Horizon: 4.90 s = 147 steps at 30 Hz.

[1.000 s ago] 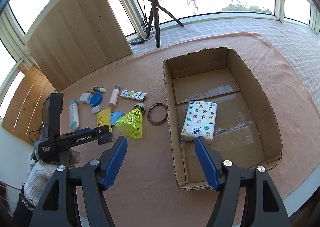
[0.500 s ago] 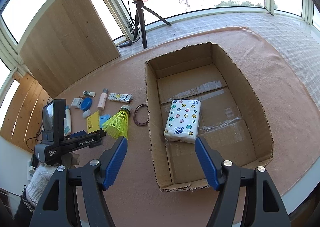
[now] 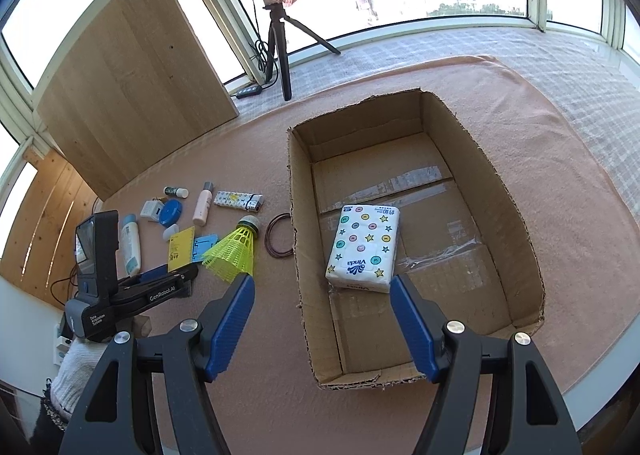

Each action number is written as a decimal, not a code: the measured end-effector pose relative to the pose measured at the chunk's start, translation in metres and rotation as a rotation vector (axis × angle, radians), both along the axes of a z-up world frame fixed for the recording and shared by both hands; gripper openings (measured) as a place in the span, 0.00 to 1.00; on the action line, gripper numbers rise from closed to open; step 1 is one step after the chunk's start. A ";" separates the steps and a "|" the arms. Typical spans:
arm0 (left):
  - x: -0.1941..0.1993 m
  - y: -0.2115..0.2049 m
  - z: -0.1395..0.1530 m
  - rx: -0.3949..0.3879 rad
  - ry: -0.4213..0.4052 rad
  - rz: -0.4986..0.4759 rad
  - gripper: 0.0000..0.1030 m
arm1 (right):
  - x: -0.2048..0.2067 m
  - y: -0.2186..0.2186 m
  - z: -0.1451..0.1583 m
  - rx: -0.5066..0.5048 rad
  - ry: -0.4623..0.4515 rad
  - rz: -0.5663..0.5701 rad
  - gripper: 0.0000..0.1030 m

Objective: Organize objects
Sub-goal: 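Carry the yellow card into the box and release it on the tissue pack, then return the left tool and grasp the yellow shuttlecock, then carry the shuttlecock into the box and open the left tool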

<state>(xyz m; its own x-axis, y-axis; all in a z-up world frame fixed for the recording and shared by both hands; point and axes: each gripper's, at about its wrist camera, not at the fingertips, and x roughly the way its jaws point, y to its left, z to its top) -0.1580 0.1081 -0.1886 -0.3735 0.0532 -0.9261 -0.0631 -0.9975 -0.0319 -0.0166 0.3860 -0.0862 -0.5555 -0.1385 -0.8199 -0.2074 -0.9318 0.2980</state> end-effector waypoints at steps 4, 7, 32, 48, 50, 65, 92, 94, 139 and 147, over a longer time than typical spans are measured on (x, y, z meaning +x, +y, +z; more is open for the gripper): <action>0.000 -0.006 0.000 0.024 -0.001 0.011 0.52 | 0.000 -0.001 0.001 0.003 0.001 0.003 0.65; 0.004 -0.012 0.002 0.035 0.000 0.020 0.52 | 0.001 -0.001 0.001 0.004 0.001 -0.001 0.65; 0.009 0.127 0.099 0.132 0.195 -0.288 0.52 | 0.031 0.028 0.004 0.087 0.002 -0.064 0.65; -0.015 0.245 0.089 0.149 0.159 -0.415 0.52 | 0.052 0.069 -0.001 0.102 -0.019 -0.151 0.65; -0.017 0.248 0.090 0.160 0.156 -0.418 0.52 | 0.052 0.072 -0.002 0.102 -0.020 -0.156 0.65; -0.014 0.230 0.096 0.173 0.157 -0.400 0.84 | 0.045 0.062 -0.004 0.087 -0.025 -0.124 0.65; -0.002 -0.038 0.084 0.101 0.163 -0.022 0.82 | -0.026 -0.054 0.005 0.033 0.003 0.150 0.65; -0.004 -0.052 0.078 0.092 0.151 -0.007 0.79 | -0.033 -0.066 0.008 0.046 0.009 0.180 0.65; 0.017 0.050 0.009 0.320 0.032 -0.319 0.03 | -0.130 -0.088 -0.077 -0.149 -0.316 0.153 0.31; 0.023 0.051 0.032 0.316 0.088 -0.322 0.02 | -0.122 -0.083 -0.060 -0.204 -0.269 0.152 0.28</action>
